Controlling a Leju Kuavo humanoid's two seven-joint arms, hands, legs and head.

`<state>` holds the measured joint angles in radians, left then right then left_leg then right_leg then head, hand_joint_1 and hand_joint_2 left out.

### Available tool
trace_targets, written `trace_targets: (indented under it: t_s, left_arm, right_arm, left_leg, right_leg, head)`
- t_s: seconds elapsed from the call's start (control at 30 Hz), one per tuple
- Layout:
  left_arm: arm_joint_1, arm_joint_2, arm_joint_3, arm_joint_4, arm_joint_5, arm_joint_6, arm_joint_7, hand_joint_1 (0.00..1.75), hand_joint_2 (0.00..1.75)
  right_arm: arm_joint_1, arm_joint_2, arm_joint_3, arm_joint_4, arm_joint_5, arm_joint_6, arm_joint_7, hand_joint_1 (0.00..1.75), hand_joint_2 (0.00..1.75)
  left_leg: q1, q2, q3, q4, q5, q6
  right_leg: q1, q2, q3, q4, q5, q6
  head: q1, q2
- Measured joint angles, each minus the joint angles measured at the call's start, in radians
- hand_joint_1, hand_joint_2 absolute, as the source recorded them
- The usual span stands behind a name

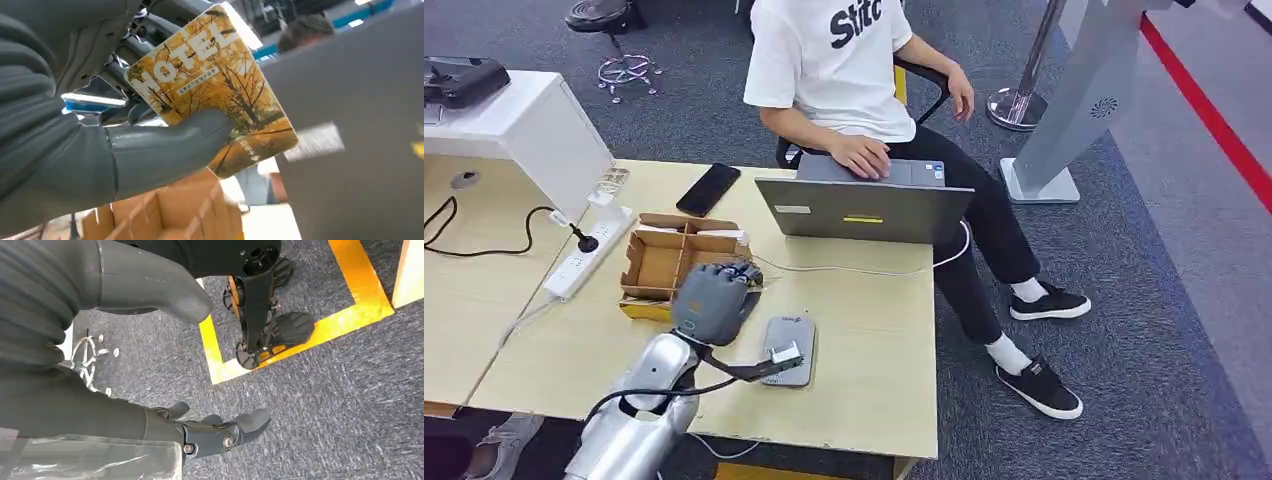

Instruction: Pass the card to the sensor for recognition and then transmit it.

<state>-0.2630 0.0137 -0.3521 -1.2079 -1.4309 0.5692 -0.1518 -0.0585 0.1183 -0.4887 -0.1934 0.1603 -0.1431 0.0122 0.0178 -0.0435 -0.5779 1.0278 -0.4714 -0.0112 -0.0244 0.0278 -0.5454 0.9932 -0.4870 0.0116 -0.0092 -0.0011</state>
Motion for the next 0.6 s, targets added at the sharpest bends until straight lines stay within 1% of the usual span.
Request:
trace_targets:
  t_s: [0.07,0.13,0.2,0.37,0.6]
  left_arm:
    - [0.002,-0.004,-0.018,0.031,-0.002,-0.009,0.002,1.75,1.75]
    - [0.003,-0.007,-0.028,0.063,-0.010,-0.012,0.017,1.75,1.75]
    - [0.003,-0.010,-0.030,0.096,-0.009,-0.018,0.026,1.75,1.75]
    - [0.000,-0.017,-0.031,0.161,-0.003,-0.032,0.027,1.75,1.75]
    - [-0.004,-0.019,-0.032,0.196,-0.002,-0.034,0.027,1.75,1.75]
  right_arm:
    - [-0.001,0.000,-0.002,0.000,-0.004,0.000,-0.002,0.00,1.75]
    - [0.000,0.000,-0.003,0.000,-0.005,0.000,-0.005,0.00,1.75]
    - [0.000,0.000,-0.004,0.000,-0.004,0.000,-0.004,0.00,1.75]
    - [0.000,0.000,-0.006,0.000,-0.003,-0.003,0.002,0.00,1.75]
    - [0.000,0.000,-0.010,0.000,-0.003,-0.005,0.005,0.00,1.75]
  left_leg:
    - [0.000,0.000,0.000,0.000,0.000,0.000]
    - [0.000,0.000,0.000,0.000,0.000,0.000]
    - [0.000,0.000,0.000,0.000,0.000,0.000]
    - [0.000,0.000,0.000,0.000,0.000,0.000]
    - [0.000,0.000,0.000,0.000,0.000,0.000]
  right_leg:
    - [0.000,0.000,0.000,0.000,0.000,0.000]
    - [0.000,0.000,0.000,0.000,0.000,0.000]
    - [0.000,0.000,0.000,0.000,0.000,0.000]
    - [0.000,0.000,0.000,0.000,0.000,0.000]
    - [0.000,0.000,0.000,0.000,0.000,0.000]
  head:
    - [0.000,0.000]
    - [0.000,0.000]
    - [0.000,0.000]
    - [0.000,0.000]
    - [0.000,0.000]
